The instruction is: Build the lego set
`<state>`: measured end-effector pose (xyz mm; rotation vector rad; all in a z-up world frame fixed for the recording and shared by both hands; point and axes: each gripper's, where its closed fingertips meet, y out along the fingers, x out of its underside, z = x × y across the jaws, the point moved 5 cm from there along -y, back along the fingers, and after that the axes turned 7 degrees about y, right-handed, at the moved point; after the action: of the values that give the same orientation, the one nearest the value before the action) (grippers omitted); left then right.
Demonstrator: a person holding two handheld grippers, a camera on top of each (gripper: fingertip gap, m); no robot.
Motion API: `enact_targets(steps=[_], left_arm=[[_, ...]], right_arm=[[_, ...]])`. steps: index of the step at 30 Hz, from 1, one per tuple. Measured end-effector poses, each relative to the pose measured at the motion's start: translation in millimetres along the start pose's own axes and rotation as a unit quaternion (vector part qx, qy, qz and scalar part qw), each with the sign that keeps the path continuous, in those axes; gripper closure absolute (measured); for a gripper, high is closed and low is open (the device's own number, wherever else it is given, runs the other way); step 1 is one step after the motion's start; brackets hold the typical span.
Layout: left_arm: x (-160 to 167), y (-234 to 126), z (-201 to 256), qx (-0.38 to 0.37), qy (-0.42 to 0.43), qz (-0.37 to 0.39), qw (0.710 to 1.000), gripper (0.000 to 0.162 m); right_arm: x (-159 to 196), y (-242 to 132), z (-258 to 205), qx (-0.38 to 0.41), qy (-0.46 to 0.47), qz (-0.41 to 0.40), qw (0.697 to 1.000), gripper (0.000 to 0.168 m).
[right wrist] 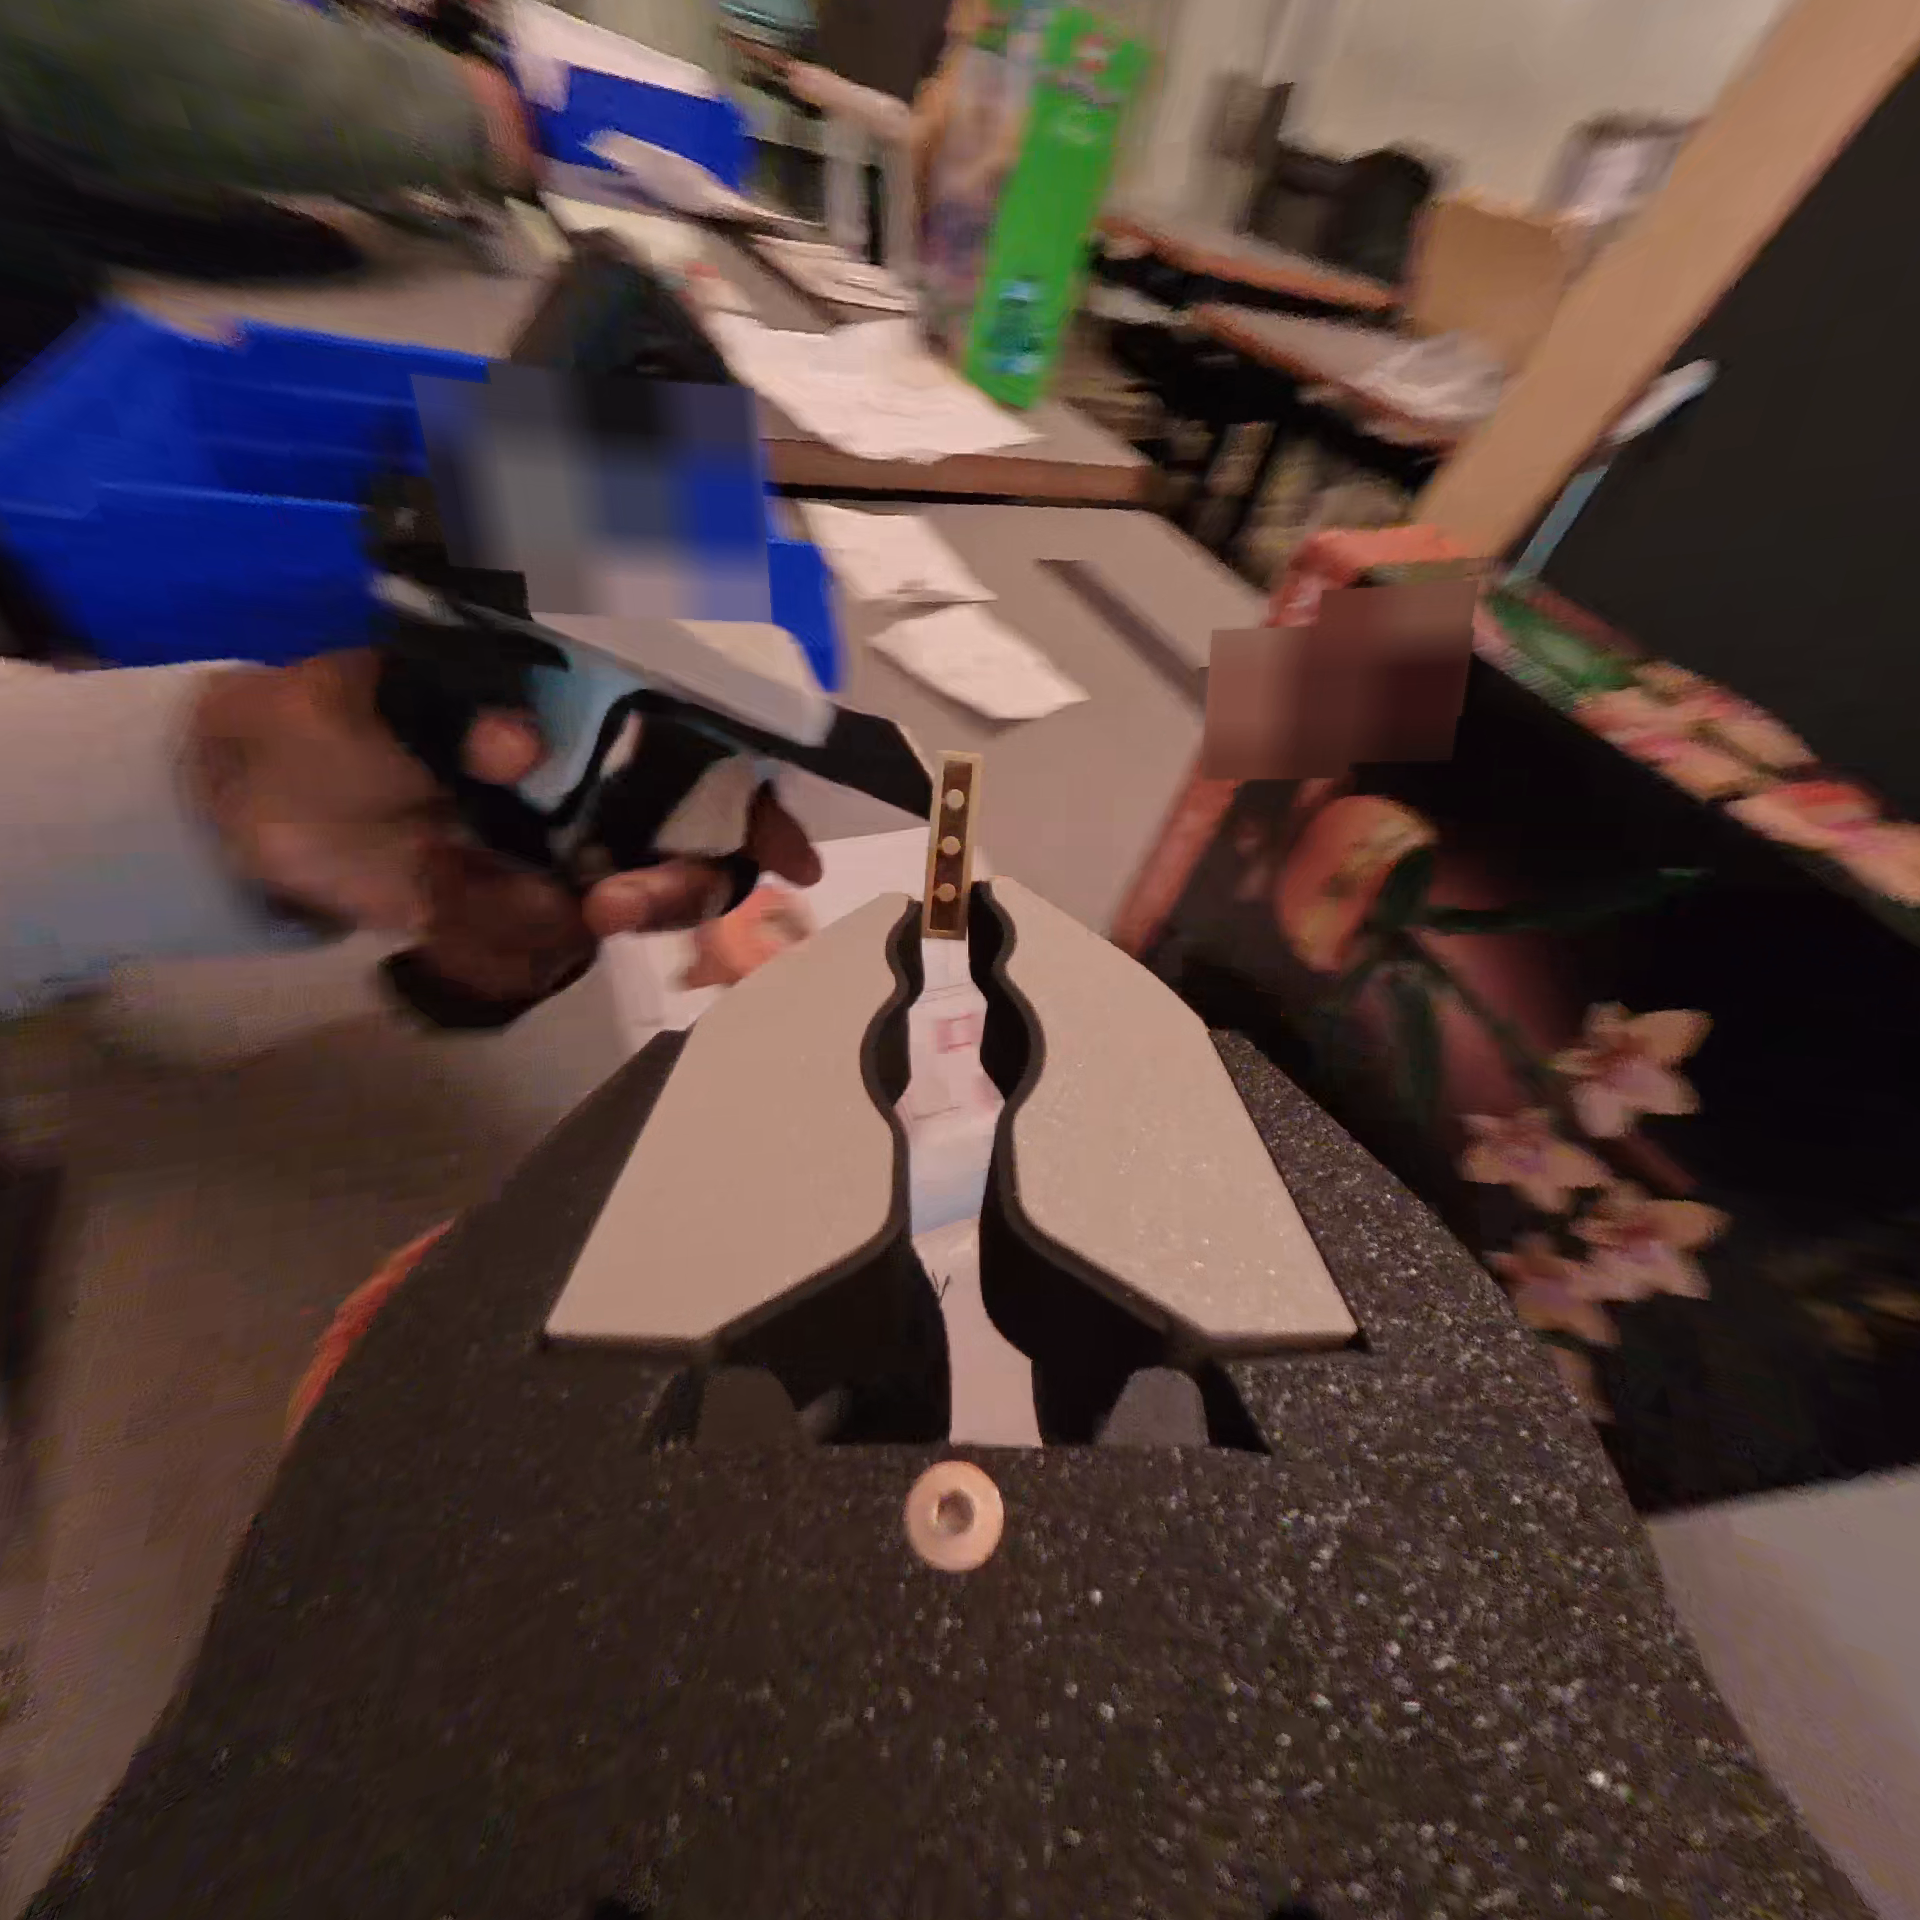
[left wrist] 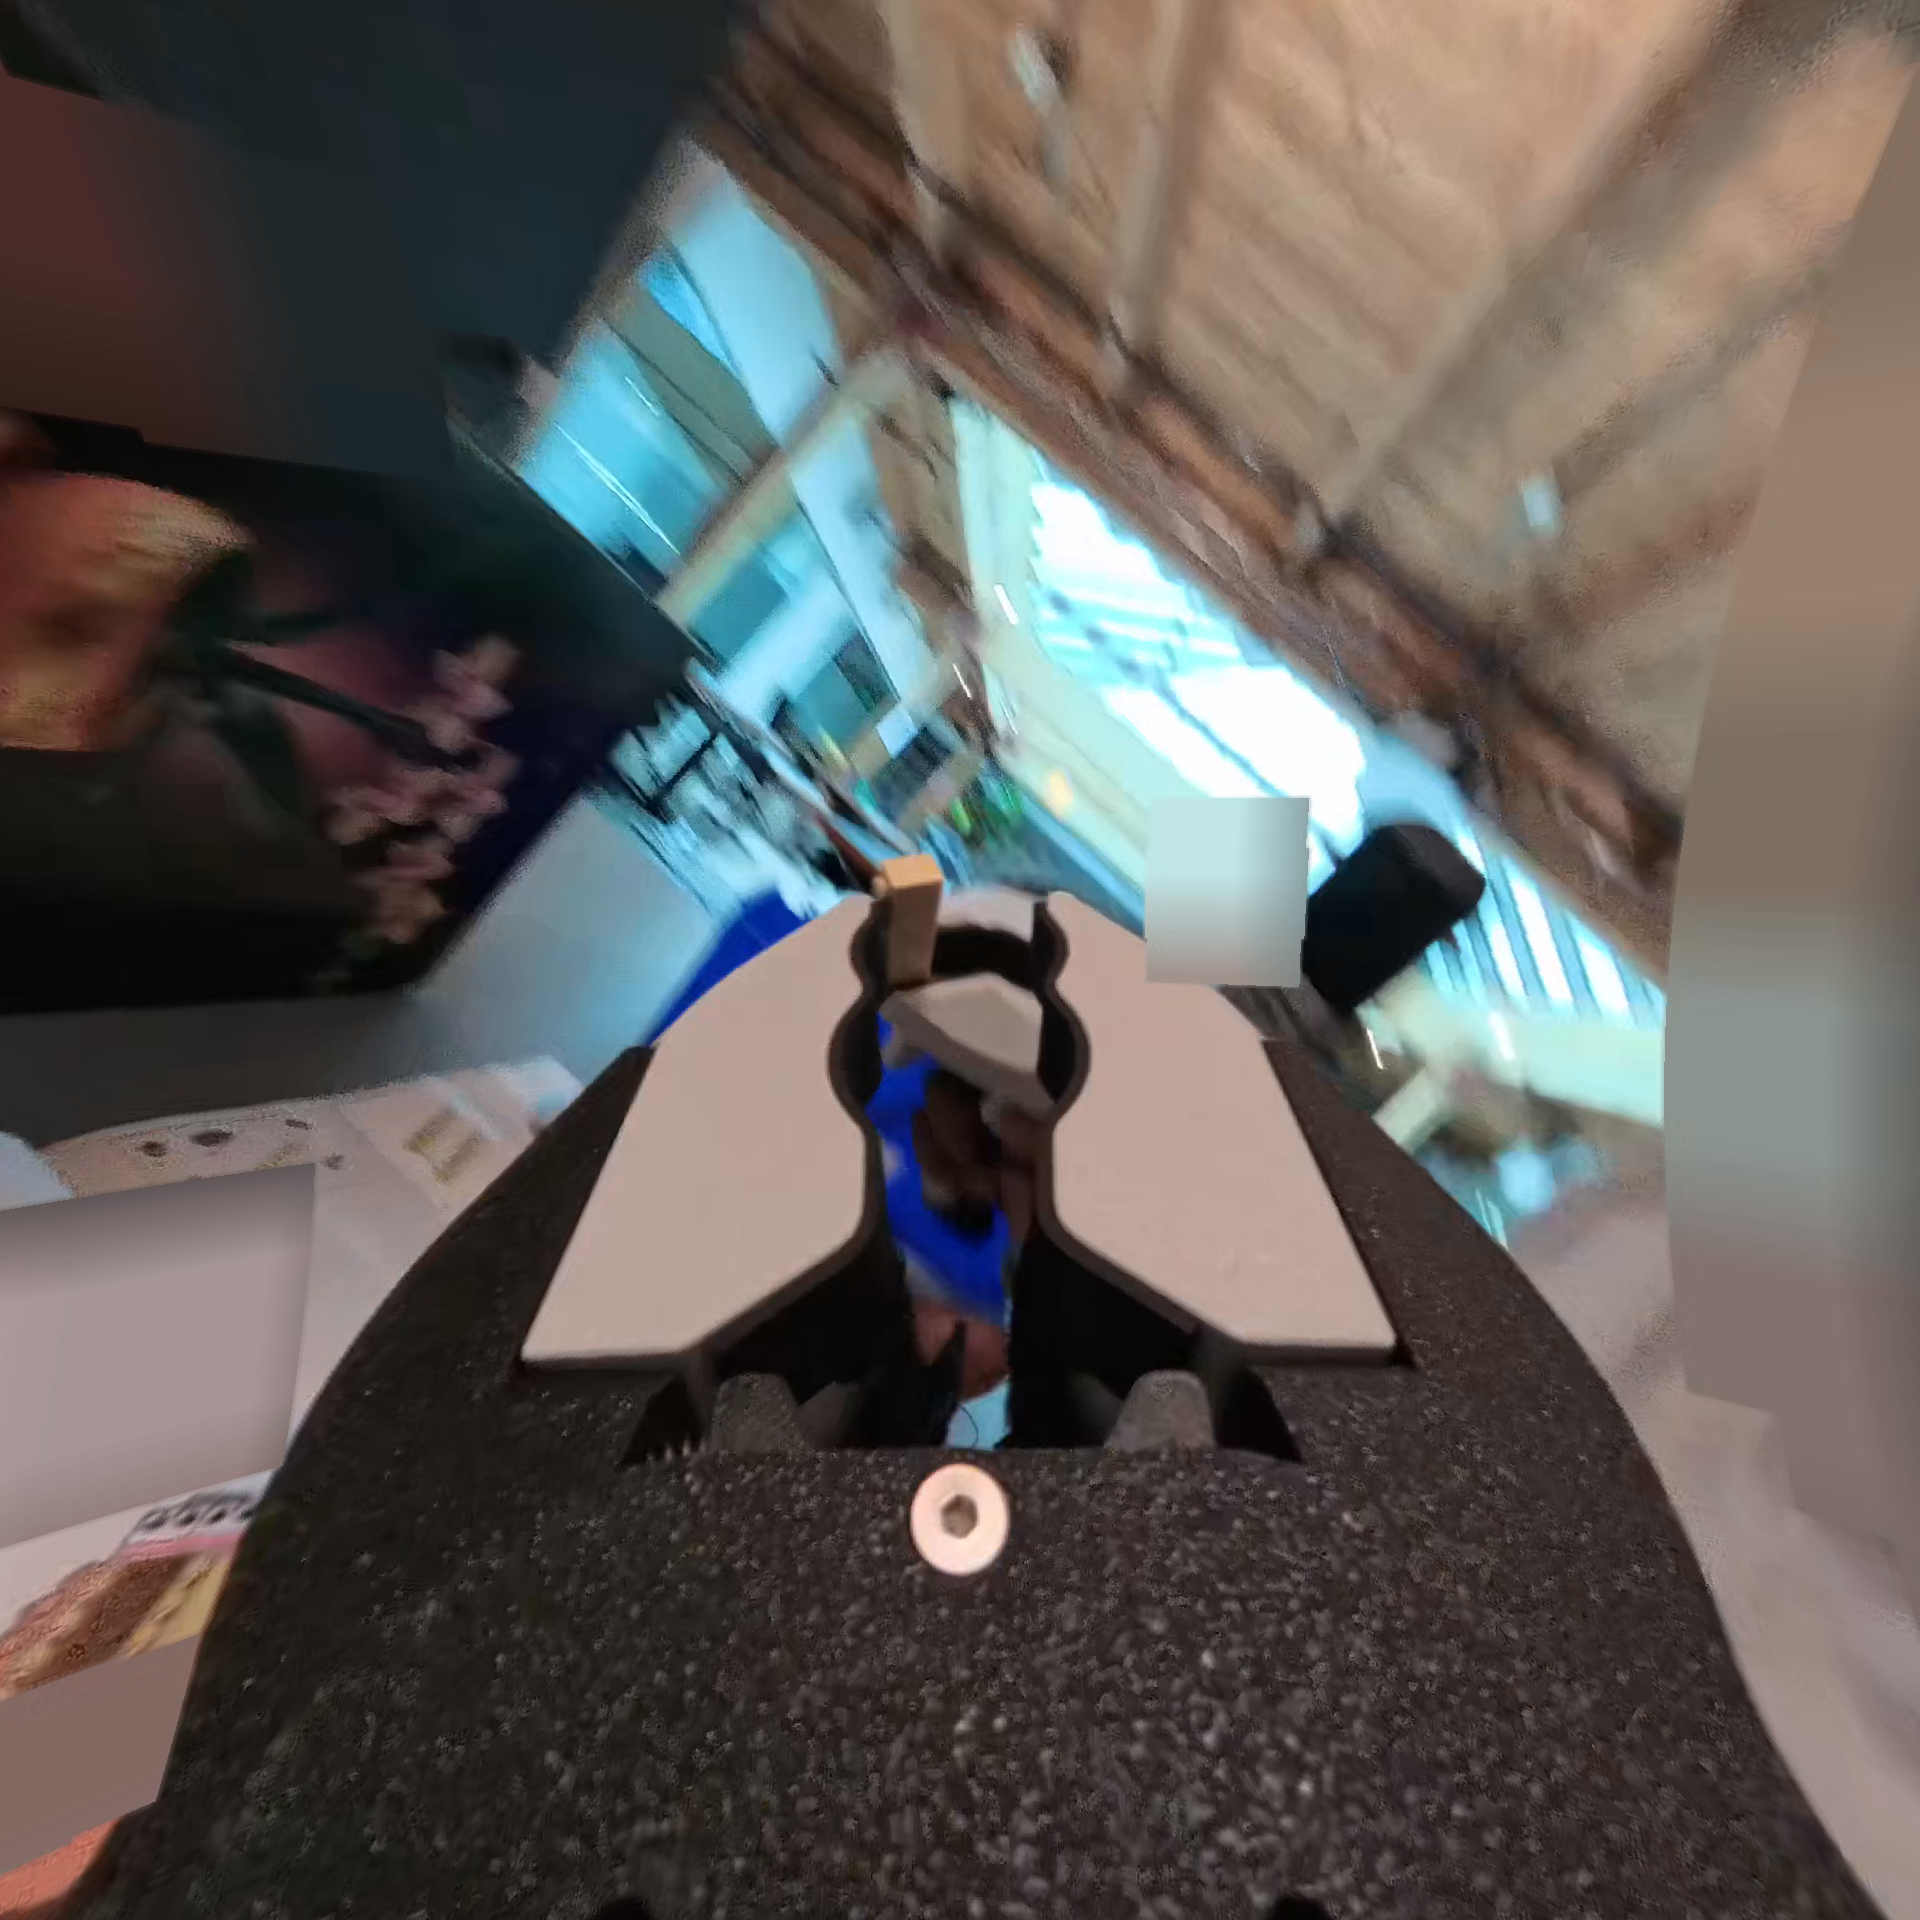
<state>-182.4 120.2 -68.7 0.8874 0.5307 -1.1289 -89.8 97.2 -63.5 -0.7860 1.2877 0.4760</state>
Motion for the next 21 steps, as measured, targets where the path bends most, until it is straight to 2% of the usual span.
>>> enact_targets(steps=[3,5,7,9,11,13,15,17,19,20,21], left_arm=[[16,-18,12,0.051,0.132,-0.154,0.978,0.127],[28,-27,20,0.059,0.257,-0.23,0.937,0.126],[39,-29,27,0.071,0.323,-0.276,0.903,0.128],[47,-25,33,0.09,0.329,-0.29,0.894,0.131],[51,-21,36,0.102,0.318,-0.287,0.898,0.136],[52,-20,36,0.1,0.308,-0.282,0.903,0.141],[53,-22,37,0.098,0.307,-0.276,0.906,0.153],[55,-26,39,0.099,0.305,-0.276,0.906,0.154],[59,-31,43,0.097,0.306,-0.284,0.904,0.154],[61,-35,45,0.091,0.315,-0.291,0.899,0.146],[64,-40,45,0.073,0.328,-0.302,0.892,0.13]], right_arm=[[9,-22,-6,-0.171,0.089,-0.038,0.98,0.161],[18,-30,-11,-0.233,0.107,-0.093,0.962,0.161],[23,-31,-19,-0.263,0.098,-0.133,0.951,0.161],[27,-29,-29,-0.284,0.083,-0.166,0.941,0.161],[29,-27,-36,-0.289,0.065,-0.189,0.936,0.161],[26,-25,-40,-0.293,0.06,-0.189,0.935,0.161],[24,-25,-43,-0.292,0.055,-0.19,0.936,0.161],[25,-26,-49,-0.291,0.048,-0.196,0.935,0.161],[26,-27,-55,-0.283,0.041,-0.205,0.936,0.161],[27,-29,-58,-0.277,0.037,-0.208,0.937,0.161],[28,-32,-60,-0.268,0.034,-0.21,0.94,0.161]])
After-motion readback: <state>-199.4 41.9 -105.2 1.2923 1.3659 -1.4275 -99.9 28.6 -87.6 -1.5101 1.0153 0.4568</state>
